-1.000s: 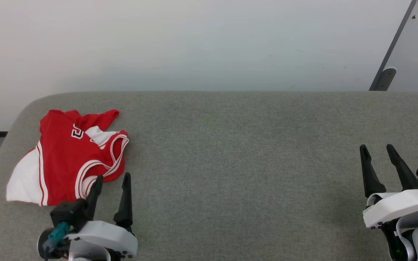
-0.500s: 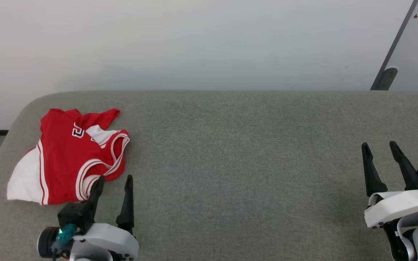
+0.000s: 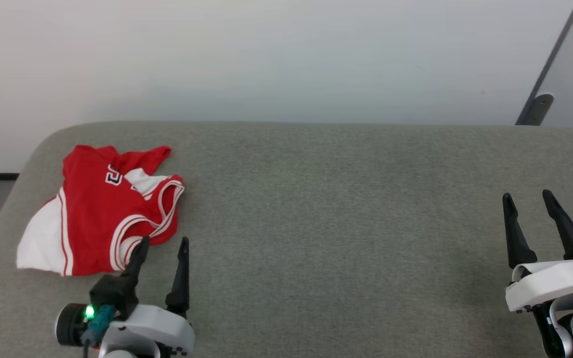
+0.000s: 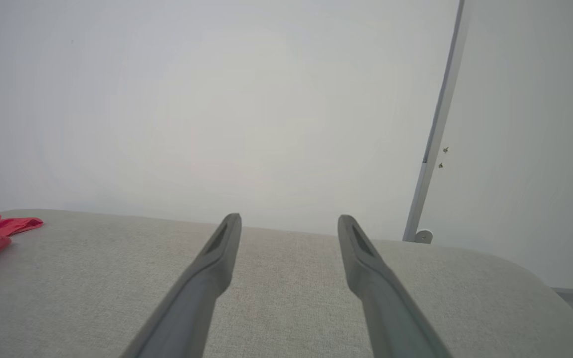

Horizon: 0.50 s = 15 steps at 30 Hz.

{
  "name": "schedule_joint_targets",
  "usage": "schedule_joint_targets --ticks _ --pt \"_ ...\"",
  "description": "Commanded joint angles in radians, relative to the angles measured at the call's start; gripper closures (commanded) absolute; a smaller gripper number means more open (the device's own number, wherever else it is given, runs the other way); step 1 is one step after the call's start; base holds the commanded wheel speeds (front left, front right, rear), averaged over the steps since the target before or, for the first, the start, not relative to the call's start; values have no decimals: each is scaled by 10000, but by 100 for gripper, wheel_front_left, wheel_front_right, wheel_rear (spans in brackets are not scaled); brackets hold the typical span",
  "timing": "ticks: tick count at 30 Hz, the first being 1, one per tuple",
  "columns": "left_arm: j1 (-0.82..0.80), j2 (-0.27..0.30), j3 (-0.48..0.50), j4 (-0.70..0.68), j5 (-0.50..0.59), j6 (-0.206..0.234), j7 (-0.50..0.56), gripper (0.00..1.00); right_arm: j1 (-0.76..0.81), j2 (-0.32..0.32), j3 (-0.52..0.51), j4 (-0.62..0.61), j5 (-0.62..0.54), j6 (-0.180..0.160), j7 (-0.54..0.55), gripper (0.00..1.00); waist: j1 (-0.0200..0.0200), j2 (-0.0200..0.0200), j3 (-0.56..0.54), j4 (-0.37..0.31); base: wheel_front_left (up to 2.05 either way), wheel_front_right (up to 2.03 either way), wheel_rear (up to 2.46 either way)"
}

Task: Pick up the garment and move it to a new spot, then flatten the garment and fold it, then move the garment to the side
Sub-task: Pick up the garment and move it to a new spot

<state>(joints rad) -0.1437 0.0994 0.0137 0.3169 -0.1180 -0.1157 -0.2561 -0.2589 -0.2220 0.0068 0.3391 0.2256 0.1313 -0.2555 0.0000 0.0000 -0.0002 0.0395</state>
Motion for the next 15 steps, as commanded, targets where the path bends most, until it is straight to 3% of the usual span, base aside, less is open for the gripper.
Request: schedule_joint_targets --ticks 1,15 --pt "-140 -12 -5 42 185 -42 -71 0 -20 -65 -8 -35 -195 -10 -81 0 0 0 10 152 0 0 0" --pt "117 -239 306 66 372 39 -87 0 201 -105 267 -200 -126 -12 -91 0 0 0 134 2727 0 0 0"
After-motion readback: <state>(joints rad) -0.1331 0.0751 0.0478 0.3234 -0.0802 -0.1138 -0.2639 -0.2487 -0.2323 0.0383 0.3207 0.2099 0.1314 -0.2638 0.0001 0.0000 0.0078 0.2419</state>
